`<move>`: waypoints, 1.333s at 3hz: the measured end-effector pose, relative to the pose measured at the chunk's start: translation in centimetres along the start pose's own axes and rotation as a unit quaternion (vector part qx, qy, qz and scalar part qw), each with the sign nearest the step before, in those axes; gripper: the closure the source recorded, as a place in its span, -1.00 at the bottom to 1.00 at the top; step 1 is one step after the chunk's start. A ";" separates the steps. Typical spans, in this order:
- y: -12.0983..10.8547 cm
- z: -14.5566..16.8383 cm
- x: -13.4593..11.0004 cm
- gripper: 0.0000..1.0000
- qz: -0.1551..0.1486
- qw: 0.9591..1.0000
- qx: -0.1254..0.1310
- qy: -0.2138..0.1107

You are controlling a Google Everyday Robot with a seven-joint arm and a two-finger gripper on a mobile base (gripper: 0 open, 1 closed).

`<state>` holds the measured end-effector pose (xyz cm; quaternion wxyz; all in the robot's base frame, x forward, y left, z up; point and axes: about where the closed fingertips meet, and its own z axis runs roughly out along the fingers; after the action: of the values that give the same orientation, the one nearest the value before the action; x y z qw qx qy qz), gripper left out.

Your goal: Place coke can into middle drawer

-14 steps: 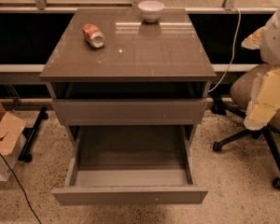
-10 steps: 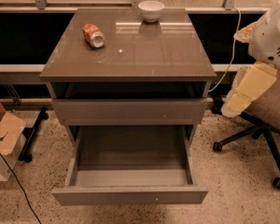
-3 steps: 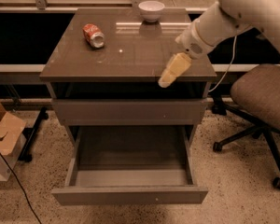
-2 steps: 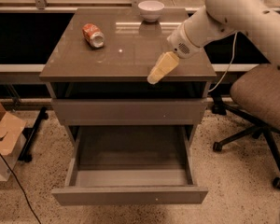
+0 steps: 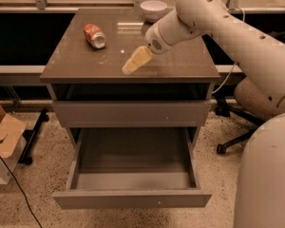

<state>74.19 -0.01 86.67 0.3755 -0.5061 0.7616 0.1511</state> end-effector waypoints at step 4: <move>-1.5 4.9 -5.8 -1.00 0.013 0.996 0.034 -0.086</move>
Offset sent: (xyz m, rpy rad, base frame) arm 0.0236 0.0386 0.0105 0.0773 -0.0974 -0.0219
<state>78.79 6.14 87.79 0.4541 -0.4683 0.7379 0.1733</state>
